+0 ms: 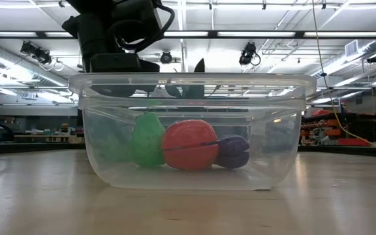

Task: Pick and placing Produce into tupperware
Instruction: Put the green melon into the transparent bin

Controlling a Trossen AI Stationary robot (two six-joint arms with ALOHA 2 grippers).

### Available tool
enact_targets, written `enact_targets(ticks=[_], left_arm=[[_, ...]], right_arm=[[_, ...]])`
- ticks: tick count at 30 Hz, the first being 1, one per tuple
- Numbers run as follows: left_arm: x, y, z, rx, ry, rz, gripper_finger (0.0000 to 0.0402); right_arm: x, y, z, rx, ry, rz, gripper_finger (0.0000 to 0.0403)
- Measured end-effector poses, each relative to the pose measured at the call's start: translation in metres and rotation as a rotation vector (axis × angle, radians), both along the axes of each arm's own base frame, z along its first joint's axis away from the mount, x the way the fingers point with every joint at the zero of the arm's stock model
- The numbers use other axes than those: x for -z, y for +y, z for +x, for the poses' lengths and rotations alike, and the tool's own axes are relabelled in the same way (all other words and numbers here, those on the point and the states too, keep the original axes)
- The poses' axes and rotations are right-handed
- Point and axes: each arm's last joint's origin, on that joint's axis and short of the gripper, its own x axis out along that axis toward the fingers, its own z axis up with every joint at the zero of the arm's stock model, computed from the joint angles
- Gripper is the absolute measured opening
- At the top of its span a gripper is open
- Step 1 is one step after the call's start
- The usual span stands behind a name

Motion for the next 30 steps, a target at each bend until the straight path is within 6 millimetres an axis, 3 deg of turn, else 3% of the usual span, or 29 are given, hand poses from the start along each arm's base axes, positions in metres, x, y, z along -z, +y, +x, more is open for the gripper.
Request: enact_targets(ticks=[18, 30], left_arm=[[-0.006, 0.007, -0.004, -0.021, 0.011, -0.008, 0.0213], [-0.043, 0.022, -0.015, -0.061, -0.101, -0.038, 0.0192]], right_arm=[[0.000, 0.000, 0.000, 0.001, 0.000, 0.001, 0.0309], [0.000, 0.000, 0.000, -0.002, -0.001, 0.000, 0.0309]])
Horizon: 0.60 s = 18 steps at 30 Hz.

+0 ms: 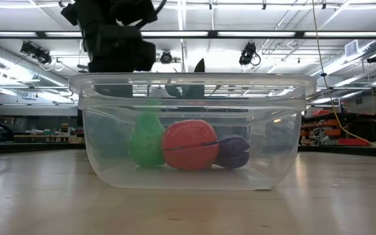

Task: Pick and placing Produce into tupperware
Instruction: Put the green melon into the transparent bin

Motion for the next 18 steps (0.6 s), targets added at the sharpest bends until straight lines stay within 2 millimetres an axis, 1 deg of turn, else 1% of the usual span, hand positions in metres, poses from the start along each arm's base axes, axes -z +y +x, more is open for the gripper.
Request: enact_targets(ticks=[4, 10, 13, 15, 18], left_arm=[[-0.015, -0.001, -0.006, 0.019, -0.059, -0.037, 0.0180], [-0.037, -0.013, -0.012, 0.073, -0.167, -0.120, 0.0164], [-0.045, -0.026, -0.008, 0.116, -0.245, -0.172, 0.0159], [-0.053, -0.038, -0.003, 0.163, -0.339, -0.210, 0.0155], [-0.059, -0.054, -0.002, 0.206, -0.406, -0.248, 0.0149]], right_arm=[[0.000, 0.000, 0.000, -0.003, 0.001, -0.002, 0.0309], [0.000, 0.000, 0.000, -0.007, 0.002, -0.004, 0.0309], [0.000, 0.000, 0.000, -0.007, 0.002, -0.004, 0.0309], [0.000, 0.000, 0.000, -0.006, 0.001, -0.004, 0.0309], [0.000, -0.001, 0.001, -0.004, 0.003, -0.004, 0.0309]])
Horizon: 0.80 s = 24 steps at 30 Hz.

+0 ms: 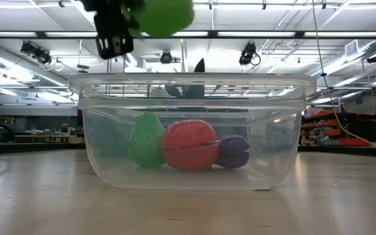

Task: Pick and placing Produce into tupperware
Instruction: Put the green melon into the transparent bin, then put the green bell pepper into the transparent bin

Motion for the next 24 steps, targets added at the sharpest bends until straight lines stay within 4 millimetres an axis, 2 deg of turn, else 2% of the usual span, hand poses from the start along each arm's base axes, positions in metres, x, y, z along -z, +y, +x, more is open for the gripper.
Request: enact_targets(ticks=[6, 16, 24], left_arm=[[0.004, -0.014, 0.000, -0.009, 0.004, 0.024, 0.0130], [0.035, -0.023, 0.019, 0.007, 0.060, 0.036, 0.0118], [0.036, -0.024, 0.021, 0.018, 0.047, 0.025, 0.0117]], right_arm=[[0.000, -0.002, 0.003, 0.004, 0.001, -0.003, 0.0309], [0.000, -0.004, 0.006, -0.001, 0.001, -0.004, 0.0309], [0.000, -0.003, 0.006, -0.003, 0.003, 0.002, 0.0309]])
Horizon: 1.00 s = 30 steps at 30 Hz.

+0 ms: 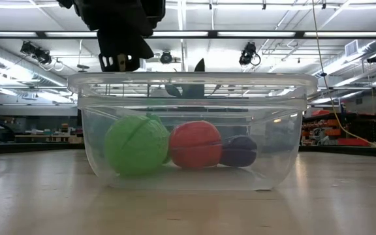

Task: Pick and placing Produce into tupperware
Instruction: Put the green bell pepper into the transparent bin

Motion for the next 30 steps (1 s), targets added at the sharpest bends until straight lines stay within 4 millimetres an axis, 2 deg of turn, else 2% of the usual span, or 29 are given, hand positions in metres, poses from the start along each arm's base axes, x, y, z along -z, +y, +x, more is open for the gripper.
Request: enact_targets(ticks=[17, 30], left_arm=[[-0.0003, 0.0000, -0.0001, 0.014, -0.010, 0.015, 0.0105], [-0.0040, 0.0007, 0.0000, 0.081, -0.076, 0.085, 0.0043]], right_arm=[[0.0000, 0.0000, 0.0000, -0.006, 0.001, -0.003, 0.0309], [-0.0001, 0.0003, 0.0002, -0.006, -0.002, 0.000, 0.0309]])
